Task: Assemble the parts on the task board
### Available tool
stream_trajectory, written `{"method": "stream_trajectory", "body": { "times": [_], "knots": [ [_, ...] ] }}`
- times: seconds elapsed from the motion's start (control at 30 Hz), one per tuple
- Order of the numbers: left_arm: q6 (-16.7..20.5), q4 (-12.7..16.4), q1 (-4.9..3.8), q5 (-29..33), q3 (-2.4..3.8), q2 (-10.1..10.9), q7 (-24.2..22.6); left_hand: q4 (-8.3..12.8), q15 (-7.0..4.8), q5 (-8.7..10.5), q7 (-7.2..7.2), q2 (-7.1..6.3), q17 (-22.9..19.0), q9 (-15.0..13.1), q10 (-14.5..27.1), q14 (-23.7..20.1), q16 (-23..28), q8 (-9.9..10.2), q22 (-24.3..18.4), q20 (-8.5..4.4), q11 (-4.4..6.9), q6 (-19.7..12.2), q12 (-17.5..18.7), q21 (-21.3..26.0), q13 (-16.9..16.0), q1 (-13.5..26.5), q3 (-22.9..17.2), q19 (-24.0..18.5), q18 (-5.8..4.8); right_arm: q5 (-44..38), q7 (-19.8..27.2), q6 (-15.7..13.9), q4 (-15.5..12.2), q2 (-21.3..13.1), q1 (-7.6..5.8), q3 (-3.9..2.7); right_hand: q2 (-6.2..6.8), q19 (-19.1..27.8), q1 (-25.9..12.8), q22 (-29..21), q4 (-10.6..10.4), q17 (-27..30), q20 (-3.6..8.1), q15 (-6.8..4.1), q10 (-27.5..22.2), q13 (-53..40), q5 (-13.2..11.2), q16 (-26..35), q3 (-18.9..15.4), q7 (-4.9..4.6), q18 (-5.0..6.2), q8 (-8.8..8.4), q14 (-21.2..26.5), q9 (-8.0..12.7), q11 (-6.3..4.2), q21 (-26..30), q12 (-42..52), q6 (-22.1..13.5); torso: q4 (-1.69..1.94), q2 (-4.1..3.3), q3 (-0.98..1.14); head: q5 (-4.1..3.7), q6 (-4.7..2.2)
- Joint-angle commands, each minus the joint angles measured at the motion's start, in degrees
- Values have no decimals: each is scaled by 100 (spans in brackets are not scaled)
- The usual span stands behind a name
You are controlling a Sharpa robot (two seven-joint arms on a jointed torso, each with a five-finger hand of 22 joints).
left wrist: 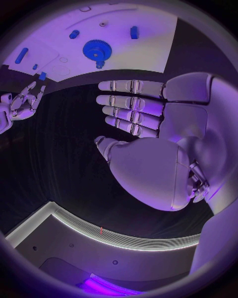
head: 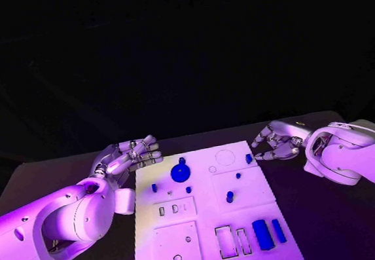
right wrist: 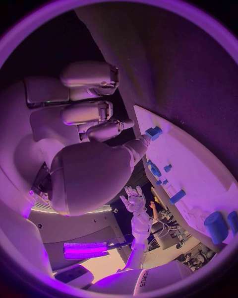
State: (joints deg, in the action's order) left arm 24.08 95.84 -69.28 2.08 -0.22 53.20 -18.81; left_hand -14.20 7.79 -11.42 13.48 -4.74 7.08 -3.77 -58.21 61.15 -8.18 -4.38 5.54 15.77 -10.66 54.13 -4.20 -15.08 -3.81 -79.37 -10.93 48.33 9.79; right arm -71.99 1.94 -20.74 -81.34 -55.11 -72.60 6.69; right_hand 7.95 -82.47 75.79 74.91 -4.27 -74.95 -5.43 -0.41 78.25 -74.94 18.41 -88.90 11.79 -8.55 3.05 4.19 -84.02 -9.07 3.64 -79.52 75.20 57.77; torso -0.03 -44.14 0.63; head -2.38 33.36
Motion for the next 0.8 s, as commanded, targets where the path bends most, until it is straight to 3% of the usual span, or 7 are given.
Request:
{"method": "stream_trajectory", "body": {
  "times": [0.03, 0.3, 0.8],
  "knots": [
    [-107, 7, -5, 9, 4, -9, -25, 37, 18, -7, 18, 48, 8, -3, 15, 7, 24, 33, -5, 28, 4, 2, 14, 21, 1, -18, 0, -11, 71, 89, 59, 168, 43, 57, 51, 5, 5, 19, 72, 280, 46, -1232, -19, -3, -32, -73, 1, -9, 4, -4, 12, -17, -532, 7, 5, 20, -12, -31, -2, -4, 2, 23, 5],
    [-101, 4, -4, 9, 4, -7, -21, 37, 18, -6, 18, 50, 8, -3, 13, 7, 26, 33, -6, 28, 5, 3, 14, 22, 1, -19, 1, -11, 72, 22, 33, 177, 119, 179, 128, 6, -33, -1, 147, 310, 93, -1253, -20, -4, -10, -94, -5, -17, 42, -3, 6, 0, -538, 5, 2, -1, 12, 2, -2, 0, 0, 44, 35],
    [-108, -23, -4, 9, 4, -14, -8, 36, 18, -6, 18, 52, 8, -3, 14, 7, 28, 34, -7, 28, 5, 3, 14, 22, 1, -18, 1, -11, 72, 31, 38, 63, 205, 304, 145, 4, -109, -47, 169, 380, 99, -1300, -18, -9, 57, -158, 5, -35, 88, 5, -11, 27, -549, -2, -4, -57, 86, 66, 1, 1, -3, 80, 58]
  ]
}}
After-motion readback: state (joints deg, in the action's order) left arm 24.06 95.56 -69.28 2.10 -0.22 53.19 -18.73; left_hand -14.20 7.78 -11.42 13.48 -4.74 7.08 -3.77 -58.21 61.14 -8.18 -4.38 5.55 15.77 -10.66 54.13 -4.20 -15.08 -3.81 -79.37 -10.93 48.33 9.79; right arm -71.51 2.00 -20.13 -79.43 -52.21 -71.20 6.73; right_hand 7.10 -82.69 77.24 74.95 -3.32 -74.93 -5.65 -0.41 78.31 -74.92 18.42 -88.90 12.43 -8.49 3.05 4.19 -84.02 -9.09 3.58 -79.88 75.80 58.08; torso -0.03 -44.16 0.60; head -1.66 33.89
